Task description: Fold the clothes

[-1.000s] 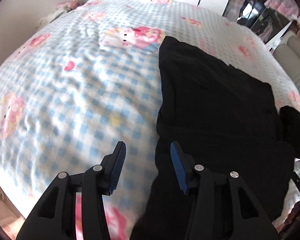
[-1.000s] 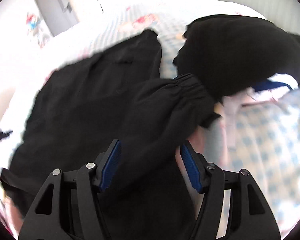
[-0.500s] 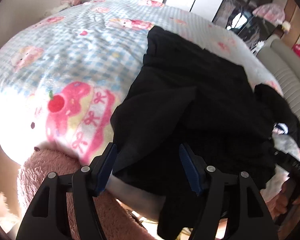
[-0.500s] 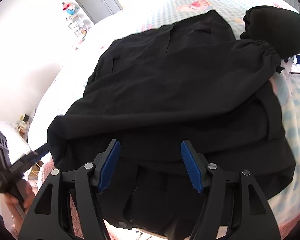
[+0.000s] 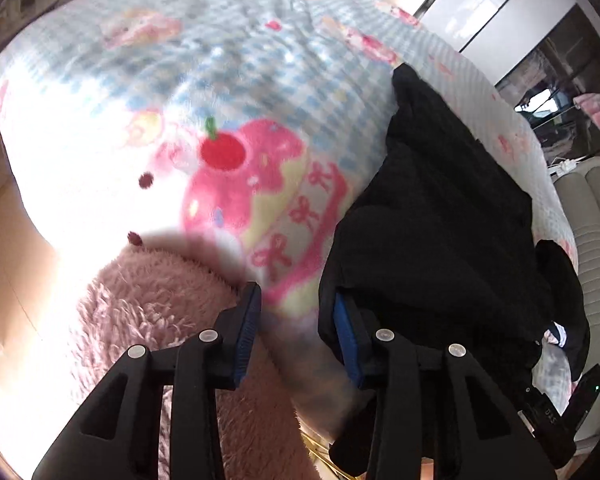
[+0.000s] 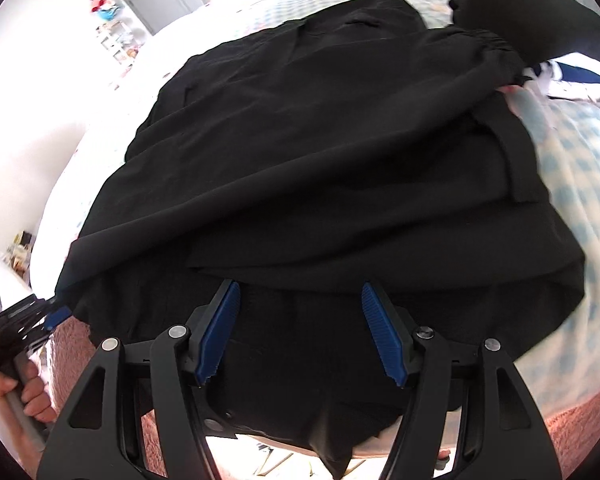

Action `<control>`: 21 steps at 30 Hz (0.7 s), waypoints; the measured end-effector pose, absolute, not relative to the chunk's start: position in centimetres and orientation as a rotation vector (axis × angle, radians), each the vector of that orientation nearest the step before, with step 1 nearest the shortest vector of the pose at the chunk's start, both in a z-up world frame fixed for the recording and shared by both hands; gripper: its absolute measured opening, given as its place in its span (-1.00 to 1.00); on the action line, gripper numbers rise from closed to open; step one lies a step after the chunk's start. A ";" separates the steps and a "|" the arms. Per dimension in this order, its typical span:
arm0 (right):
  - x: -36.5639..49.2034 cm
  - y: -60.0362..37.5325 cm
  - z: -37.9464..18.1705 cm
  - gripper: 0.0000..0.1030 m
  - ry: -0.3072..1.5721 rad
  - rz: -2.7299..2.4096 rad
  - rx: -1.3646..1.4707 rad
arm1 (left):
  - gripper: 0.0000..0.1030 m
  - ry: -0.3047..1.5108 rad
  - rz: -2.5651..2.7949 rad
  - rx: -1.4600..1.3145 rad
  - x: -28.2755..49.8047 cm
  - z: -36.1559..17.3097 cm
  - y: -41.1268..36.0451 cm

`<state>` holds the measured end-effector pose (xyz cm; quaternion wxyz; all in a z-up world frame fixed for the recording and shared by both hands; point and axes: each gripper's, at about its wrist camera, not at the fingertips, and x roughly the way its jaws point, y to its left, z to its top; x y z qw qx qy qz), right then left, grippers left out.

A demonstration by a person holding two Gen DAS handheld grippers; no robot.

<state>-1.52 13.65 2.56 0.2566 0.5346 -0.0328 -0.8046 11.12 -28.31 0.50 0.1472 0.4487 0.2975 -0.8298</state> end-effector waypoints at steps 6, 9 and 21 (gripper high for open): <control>-3.6 13.4 6.0 0.28 -0.109 -2.256 1.337 | -0.11 0.788 -2.596 1.202 7.0 3.7 -27.4; -4.4 11.4 5.9 0.28 -0.058 -2.252 1.326 | -0.11 0.849 -2.566 1.300 5.3 1.5 -26.7; -4.2 9.3 3.4 0.28 0.062 -2.238 1.417 | -0.13 0.789 -2.463 1.369 9.5 -0.9 -28.7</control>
